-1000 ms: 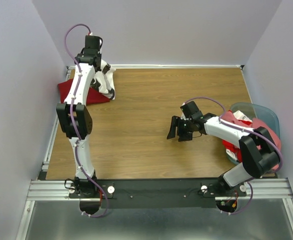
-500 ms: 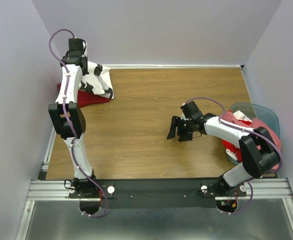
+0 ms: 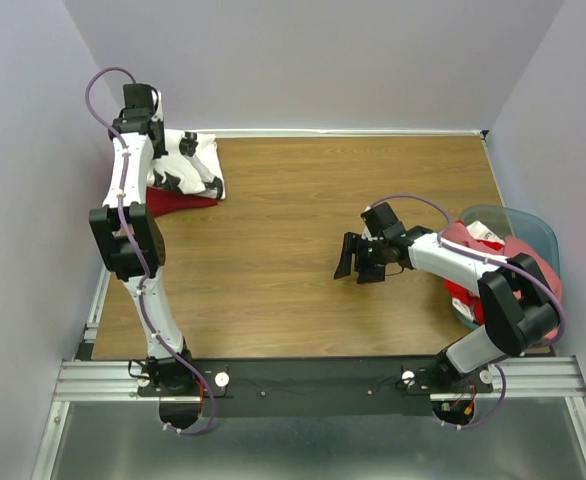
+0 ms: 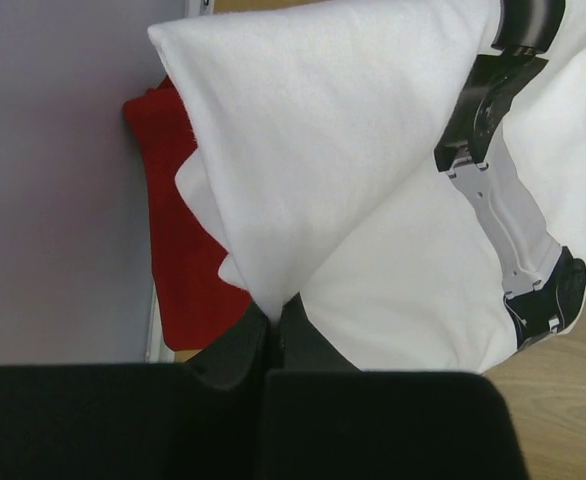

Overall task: Fold and stack the t-shirts
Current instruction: Neatly place the folded tshirt to the corner

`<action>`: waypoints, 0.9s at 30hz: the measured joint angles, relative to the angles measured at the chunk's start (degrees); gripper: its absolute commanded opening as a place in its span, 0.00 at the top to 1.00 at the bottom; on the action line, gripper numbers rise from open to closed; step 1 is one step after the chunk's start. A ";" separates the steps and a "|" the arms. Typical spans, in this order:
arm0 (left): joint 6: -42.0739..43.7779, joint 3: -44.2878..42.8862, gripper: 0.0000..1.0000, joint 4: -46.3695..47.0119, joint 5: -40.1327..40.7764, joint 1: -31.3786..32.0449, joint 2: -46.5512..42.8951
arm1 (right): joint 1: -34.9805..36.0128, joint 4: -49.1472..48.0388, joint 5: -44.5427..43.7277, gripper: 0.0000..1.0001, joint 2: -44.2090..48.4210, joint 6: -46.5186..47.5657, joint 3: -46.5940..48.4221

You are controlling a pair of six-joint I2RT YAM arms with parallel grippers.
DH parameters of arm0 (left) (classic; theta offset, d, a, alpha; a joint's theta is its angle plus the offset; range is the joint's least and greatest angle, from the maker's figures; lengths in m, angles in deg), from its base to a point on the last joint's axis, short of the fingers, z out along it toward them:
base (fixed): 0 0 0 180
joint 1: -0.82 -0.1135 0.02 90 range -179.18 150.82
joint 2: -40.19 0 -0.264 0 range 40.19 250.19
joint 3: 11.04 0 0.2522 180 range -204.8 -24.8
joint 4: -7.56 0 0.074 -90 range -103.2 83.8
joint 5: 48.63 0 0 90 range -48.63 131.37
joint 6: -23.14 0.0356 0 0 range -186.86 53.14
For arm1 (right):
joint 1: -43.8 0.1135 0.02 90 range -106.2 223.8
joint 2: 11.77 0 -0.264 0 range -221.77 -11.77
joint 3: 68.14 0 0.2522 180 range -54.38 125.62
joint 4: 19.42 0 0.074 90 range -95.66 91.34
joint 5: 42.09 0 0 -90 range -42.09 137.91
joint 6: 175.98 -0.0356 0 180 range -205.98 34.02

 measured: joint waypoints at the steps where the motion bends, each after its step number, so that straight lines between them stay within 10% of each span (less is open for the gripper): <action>1: 0.00 0.07 1.00 0.00 -0.35 -0.37 0.00 | 0.00 0.00 0.00 0.25 0.00 0.00 0.00; 27: -1.33 2.21 1.00 1.18 -11.04 -6.71 -4.59 | 0.00 0.09 0.00 0.25 0.00 -0.07 -0.07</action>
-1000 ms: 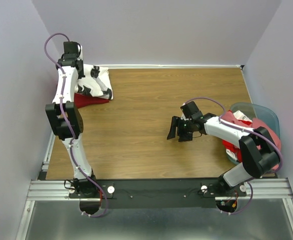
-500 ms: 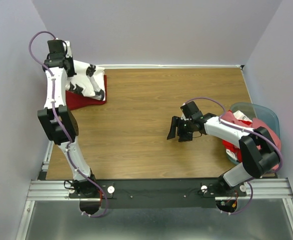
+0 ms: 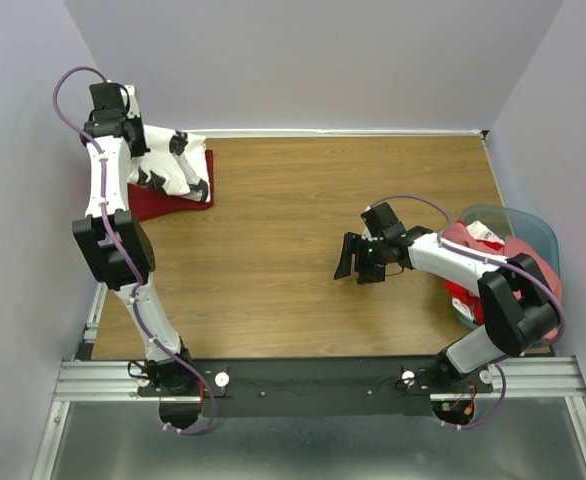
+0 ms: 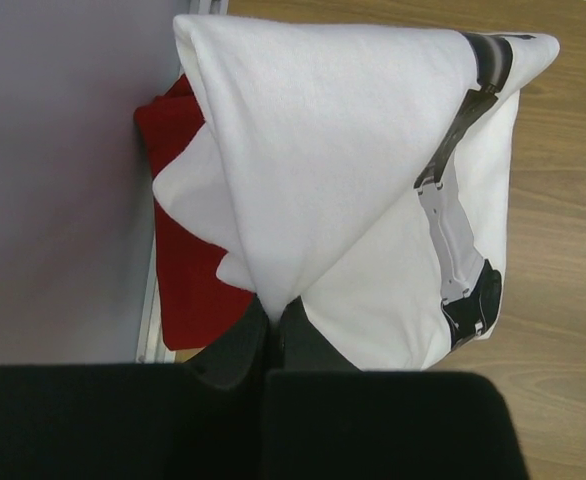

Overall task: Fold and stack the t-shirts
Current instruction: Neatly place the folded tshirt to the corner, then reset both grippers

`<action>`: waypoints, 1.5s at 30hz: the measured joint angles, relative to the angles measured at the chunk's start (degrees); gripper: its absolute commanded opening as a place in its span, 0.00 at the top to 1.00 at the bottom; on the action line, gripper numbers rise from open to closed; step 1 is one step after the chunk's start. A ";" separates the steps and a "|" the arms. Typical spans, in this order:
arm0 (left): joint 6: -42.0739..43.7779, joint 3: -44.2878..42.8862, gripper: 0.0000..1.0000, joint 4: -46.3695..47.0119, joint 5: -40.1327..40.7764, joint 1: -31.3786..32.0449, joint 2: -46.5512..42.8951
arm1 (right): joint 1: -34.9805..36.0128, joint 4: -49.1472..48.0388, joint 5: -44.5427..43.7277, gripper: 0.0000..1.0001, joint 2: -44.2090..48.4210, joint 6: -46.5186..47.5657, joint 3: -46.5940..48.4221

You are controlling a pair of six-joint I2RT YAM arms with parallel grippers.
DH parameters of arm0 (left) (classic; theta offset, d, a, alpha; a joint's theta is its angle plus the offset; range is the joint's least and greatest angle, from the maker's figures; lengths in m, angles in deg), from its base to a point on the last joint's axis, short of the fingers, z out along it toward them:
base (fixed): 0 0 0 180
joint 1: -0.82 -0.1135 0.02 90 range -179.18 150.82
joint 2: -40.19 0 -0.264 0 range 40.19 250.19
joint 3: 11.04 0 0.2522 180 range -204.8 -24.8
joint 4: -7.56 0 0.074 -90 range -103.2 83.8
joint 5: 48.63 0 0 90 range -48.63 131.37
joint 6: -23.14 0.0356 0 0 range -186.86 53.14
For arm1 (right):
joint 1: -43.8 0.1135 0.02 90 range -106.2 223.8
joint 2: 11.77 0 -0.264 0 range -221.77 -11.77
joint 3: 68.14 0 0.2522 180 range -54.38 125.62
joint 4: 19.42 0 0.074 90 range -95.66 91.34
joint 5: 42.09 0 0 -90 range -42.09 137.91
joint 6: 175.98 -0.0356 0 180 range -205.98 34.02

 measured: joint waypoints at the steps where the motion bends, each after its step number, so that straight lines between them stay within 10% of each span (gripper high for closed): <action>1: -0.17 0.02 0.98 0.00 0.02 0.00 0.04 | 0.00 0.00 0.00 0.25 0.00 0.00 0.00; 3: -0.57 0.00 0.77 0.02 0.39 -0.04 0.24 | 0.00 0.00 0.00 0.25 0.00 0.00 0.00; 4: -0.83 -0.02 0.40 -0.02 0.61 -0.07 0.37 | 0.00 0.00 0.00 0.25 0.00 0.00 0.00; 7: -3.06 -0.85 0.10 -0.61 2.93 -0.11 1.22 | 0.00 0.02 0.00 0.25 0.00 0.00 0.00; 18: -9.51 -1.11 0.07 -0.83 15.39 -1.62 0.17 | 0.00 0.15 -0.11 0.24 1.97 0.00 -0.31; 28: -12.74 24.79 0.07 10.60 15.56 1.38 -22.93 | 0.00 0.28 -5.18 0.24 6.95 0.20 -0.28; 45: -30.99 62.27 0.07 26.16 16.74 49.07 -52.61 | 0.00 0.28 -17.33 0.23 13.05 2.10 1.66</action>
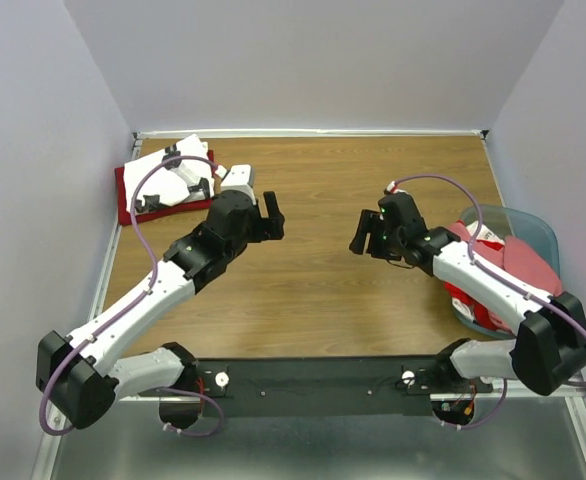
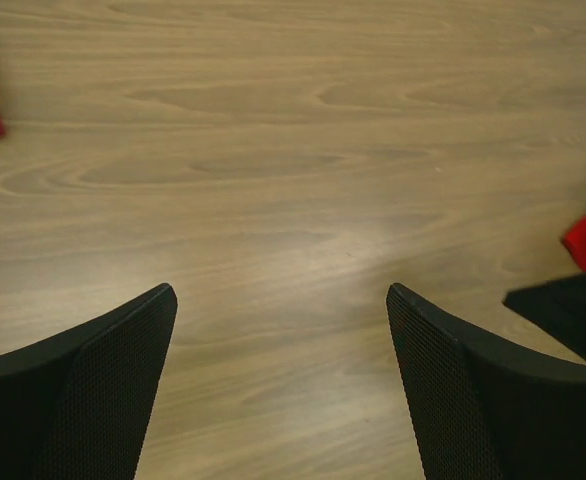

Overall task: Fold and stack the t-shirts
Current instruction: Reset both grippers

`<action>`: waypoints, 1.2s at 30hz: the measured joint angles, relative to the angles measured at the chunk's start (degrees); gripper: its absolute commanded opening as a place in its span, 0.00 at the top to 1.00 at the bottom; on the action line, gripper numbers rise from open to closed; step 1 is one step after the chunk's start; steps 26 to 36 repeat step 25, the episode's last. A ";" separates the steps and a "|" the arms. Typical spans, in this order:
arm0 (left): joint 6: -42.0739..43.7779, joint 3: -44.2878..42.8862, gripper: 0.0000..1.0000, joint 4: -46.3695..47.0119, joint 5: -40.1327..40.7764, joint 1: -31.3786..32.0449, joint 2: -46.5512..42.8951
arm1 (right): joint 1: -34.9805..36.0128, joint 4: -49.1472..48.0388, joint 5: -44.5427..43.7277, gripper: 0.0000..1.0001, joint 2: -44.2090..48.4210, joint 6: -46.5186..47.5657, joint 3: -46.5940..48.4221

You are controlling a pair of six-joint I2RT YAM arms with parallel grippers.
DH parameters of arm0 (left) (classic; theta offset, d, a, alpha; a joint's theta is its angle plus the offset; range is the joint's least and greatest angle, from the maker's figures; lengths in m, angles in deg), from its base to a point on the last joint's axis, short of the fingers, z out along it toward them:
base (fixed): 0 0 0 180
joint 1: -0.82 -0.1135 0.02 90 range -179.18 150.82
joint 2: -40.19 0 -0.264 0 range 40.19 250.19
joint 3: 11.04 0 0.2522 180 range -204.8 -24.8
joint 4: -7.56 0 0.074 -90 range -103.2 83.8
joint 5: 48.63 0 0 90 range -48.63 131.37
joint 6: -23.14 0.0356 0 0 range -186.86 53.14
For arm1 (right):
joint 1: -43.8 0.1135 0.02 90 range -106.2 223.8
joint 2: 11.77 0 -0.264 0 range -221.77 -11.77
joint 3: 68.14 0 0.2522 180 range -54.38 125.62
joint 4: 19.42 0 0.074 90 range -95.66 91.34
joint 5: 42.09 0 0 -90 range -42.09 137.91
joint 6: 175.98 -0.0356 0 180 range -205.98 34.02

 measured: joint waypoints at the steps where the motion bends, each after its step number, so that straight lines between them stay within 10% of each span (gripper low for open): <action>1: -0.92 0.50 0.07 0.04 0.33 2.16 -0.35 | 0.00 0.02 -0.37 0.23 0.28 0.00 0.00; 36: -3.96 0.76 0.02 2.86 5.68 5.40 -4.26 | 0.00 -0.13 -4.72 0.23 8.31 -0.48 -2.27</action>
